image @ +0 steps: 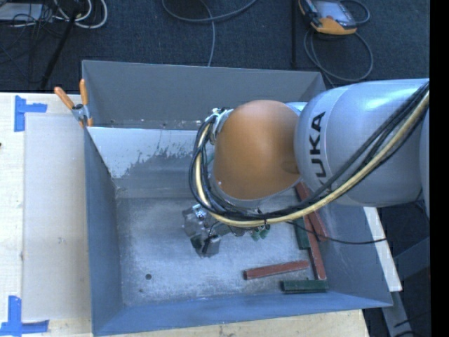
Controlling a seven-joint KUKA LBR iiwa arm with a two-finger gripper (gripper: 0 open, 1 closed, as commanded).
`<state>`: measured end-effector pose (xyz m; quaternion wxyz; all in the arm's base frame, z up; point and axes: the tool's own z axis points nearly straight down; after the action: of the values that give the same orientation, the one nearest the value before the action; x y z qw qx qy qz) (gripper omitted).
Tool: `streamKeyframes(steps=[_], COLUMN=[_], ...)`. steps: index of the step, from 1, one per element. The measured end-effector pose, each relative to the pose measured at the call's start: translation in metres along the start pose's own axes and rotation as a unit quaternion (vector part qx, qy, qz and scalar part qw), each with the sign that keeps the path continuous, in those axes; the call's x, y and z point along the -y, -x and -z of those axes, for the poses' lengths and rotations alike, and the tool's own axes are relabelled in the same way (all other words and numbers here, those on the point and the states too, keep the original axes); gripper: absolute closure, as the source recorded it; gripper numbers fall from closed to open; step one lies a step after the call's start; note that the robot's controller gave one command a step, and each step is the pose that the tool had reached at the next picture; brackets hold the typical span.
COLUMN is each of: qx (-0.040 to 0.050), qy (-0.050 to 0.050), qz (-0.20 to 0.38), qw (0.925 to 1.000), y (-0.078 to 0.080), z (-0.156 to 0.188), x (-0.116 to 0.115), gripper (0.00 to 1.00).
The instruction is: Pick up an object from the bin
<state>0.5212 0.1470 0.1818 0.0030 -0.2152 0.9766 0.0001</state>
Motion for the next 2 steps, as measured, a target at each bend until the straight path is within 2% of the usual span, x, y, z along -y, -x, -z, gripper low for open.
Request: streamKeyframes(steps=[1,2], qx=[-0.0013,0.0026], qy=[0.001,0.0], qz=[0.111,0.113], qw=[0.9939,0.9936], y=[0.051,0.066], z=[0.008,0.141], x=[-0.013,-0.009], gripper=[1.0,1.0])
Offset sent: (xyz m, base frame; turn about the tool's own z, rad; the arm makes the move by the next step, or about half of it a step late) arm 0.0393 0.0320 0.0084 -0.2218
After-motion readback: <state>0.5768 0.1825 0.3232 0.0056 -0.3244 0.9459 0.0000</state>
